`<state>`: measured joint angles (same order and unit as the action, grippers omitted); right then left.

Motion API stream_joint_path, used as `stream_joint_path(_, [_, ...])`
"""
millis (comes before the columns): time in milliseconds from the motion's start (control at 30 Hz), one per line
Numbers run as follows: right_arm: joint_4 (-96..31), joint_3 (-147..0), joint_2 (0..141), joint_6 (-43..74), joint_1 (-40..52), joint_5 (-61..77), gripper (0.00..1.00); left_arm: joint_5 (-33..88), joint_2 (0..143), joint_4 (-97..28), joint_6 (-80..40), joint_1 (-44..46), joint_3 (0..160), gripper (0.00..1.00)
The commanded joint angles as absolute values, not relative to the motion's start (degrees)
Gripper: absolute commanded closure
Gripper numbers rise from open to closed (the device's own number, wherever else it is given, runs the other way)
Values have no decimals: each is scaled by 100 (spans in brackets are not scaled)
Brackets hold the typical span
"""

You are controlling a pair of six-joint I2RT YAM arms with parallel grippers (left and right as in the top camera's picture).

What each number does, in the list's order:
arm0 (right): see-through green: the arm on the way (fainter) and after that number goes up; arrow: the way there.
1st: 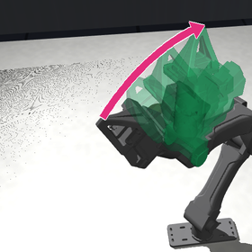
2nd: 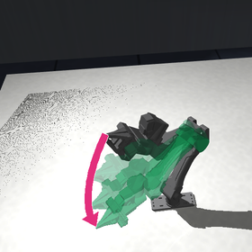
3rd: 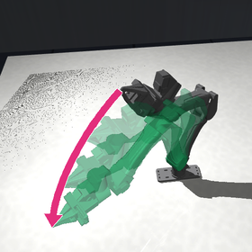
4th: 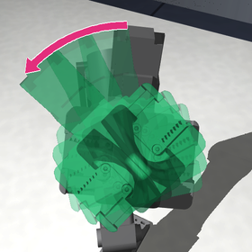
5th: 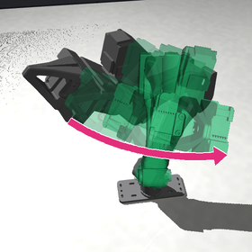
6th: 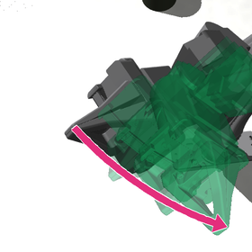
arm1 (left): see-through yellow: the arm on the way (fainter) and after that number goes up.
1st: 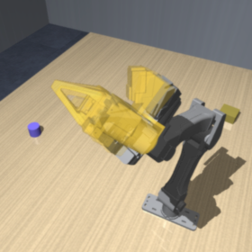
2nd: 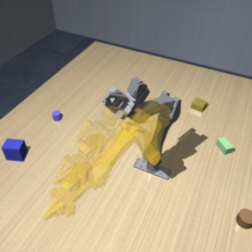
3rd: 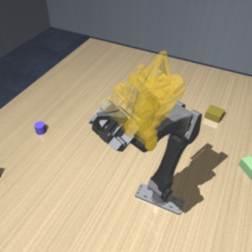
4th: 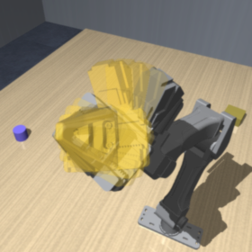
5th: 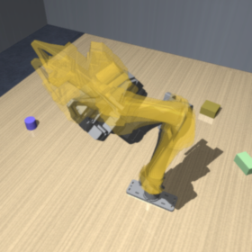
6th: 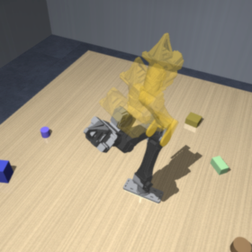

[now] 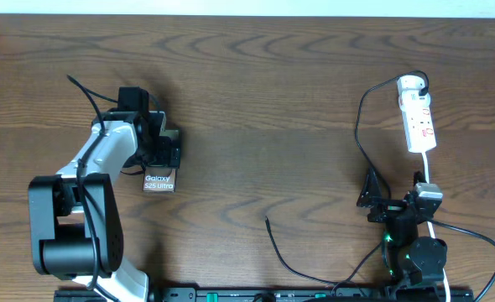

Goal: Plug charger to phone and switch on socket
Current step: 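Lower the left gripper around the phone's long edges, then close the left gripper on the phone sides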

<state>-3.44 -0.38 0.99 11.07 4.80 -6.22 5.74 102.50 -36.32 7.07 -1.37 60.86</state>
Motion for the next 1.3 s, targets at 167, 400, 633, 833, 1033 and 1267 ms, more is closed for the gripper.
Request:
stream_joint_path(167, [-366, -32, 78, 1044, 530, -628, 1, 449, 10298, -3623, 709, 132, 6010, 2])
stream_joint_path(400, [-366, -32, 78, 1044, 530, -628, 1, 445, 10298, -3540, 727, 132, 5944, 2])
stream_joint_path(633, [-366, -32, 78, 1044, 530, -628, 1, 447, 10298, -3304, 722, 132, 5756, 2])
stream_joint_path(833, [-366, -32, 78, 1044, 530, -628, 1, 445, 10298, -3262, 725, 132, 5721, 2])
stream_joint_path(1033, [-366, -32, 78, 1044, 530, -628, 1, 443, 10298, -3240, 727, 132, 5714, 2])
stream_joint_path(1267, [-366, -32, 78, 1044, 530, -628, 1, 440, 10298, -2989, 725, 132, 5502, 2])
